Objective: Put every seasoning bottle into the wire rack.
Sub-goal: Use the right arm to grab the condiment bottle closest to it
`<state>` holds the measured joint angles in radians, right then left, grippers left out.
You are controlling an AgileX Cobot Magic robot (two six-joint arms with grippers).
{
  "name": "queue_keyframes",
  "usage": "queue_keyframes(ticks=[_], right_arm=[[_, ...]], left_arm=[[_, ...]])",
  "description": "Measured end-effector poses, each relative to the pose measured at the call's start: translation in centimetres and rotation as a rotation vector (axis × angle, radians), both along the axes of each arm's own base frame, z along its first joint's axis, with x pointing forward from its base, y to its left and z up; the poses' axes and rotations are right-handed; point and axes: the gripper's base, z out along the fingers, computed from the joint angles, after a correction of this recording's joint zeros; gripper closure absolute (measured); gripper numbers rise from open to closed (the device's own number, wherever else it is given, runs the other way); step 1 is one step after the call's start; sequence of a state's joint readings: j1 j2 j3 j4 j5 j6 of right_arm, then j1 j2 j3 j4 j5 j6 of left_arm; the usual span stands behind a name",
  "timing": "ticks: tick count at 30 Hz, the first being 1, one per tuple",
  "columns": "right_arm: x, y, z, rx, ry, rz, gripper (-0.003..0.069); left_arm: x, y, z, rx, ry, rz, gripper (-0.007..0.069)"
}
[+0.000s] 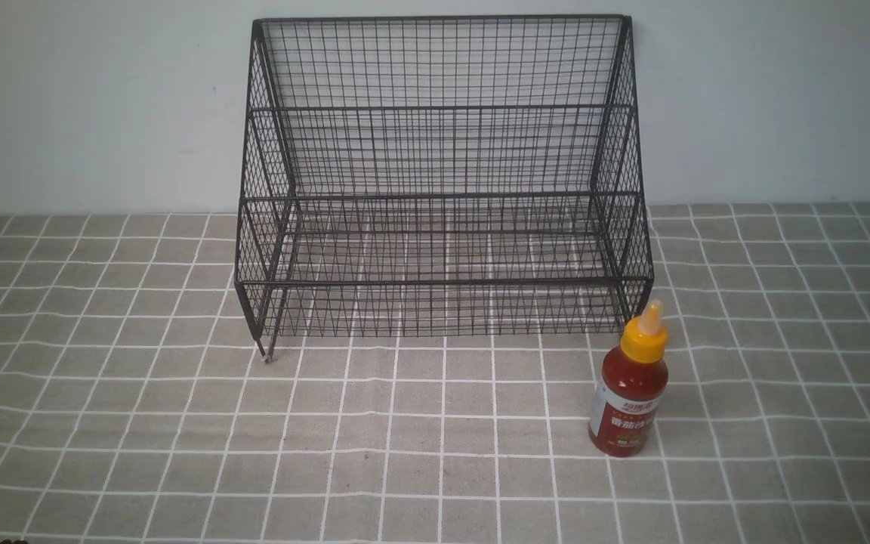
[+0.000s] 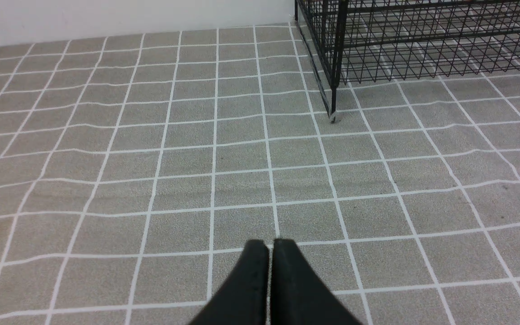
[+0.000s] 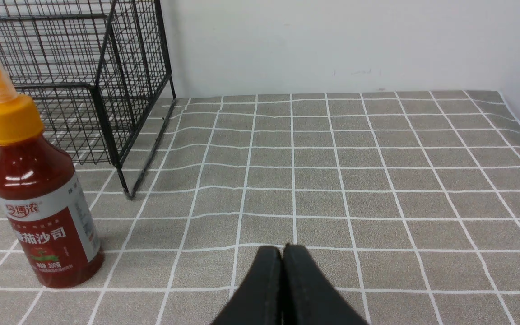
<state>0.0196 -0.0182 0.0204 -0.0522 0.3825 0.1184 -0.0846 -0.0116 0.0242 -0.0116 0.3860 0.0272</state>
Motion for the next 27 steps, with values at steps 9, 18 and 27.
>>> queue_keyframes(ticks=[9,18,27], right_arm=[[0.0,0.0,0.0,-0.001,0.0,0.0,0.0672],[0.0,0.0,0.0,-0.001,0.0,0.0,0.0672],[0.16,0.45,0.79,0.31,-0.099,0.003,0.0672]], left_arm=[[0.0,0.0,0.0,0.0,0.0,0.0,0.0631],[0.0,0.0,0.0,0.0,0.0,0.0,0.0631],[0.0,0.0,0.0,0.0,0.0,0.0,0.0631]])
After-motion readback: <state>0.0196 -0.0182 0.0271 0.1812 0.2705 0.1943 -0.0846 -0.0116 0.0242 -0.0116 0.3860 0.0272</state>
